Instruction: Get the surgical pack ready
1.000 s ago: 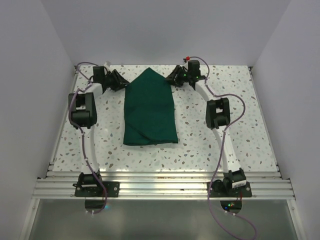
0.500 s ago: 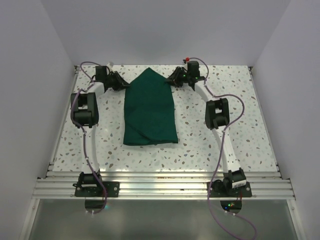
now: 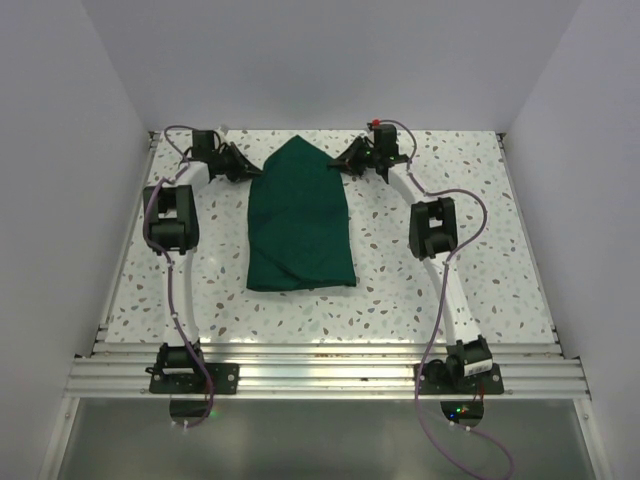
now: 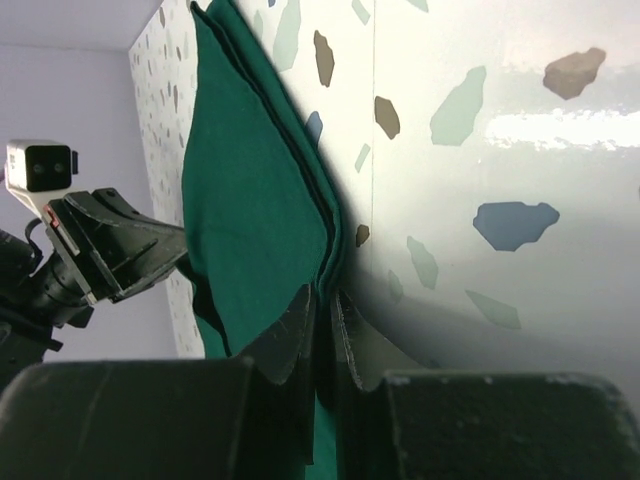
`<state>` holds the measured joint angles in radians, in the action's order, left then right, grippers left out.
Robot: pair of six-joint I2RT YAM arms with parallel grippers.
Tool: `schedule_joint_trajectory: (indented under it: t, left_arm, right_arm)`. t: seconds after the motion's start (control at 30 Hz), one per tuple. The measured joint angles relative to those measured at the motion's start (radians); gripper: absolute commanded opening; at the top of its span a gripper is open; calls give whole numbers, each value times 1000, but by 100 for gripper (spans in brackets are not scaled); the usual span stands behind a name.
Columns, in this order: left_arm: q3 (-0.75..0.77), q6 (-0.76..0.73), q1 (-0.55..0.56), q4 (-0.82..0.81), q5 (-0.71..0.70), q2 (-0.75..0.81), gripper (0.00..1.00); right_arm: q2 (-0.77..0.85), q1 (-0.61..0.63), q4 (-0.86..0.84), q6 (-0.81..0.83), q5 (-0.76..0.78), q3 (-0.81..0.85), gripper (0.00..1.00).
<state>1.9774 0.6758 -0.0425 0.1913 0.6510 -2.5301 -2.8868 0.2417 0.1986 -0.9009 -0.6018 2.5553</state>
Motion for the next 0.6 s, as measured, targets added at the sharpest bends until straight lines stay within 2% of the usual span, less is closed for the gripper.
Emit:
schedule_joint_trajectory:
  t: [0.2,0.33,0.6]
  left_arm:
    - [-23,40,0,39,29,58,0]
    - [-138,42,0,60,50,204,0]
    - [-350,-10,4,112,78,499,0]
  right_arm:
    - [60,0,12,-66,-9,-75,0]
    - [142,0,41,-96,-58,-127,0]
    - [443,4,106,-53,-147,-369,0]
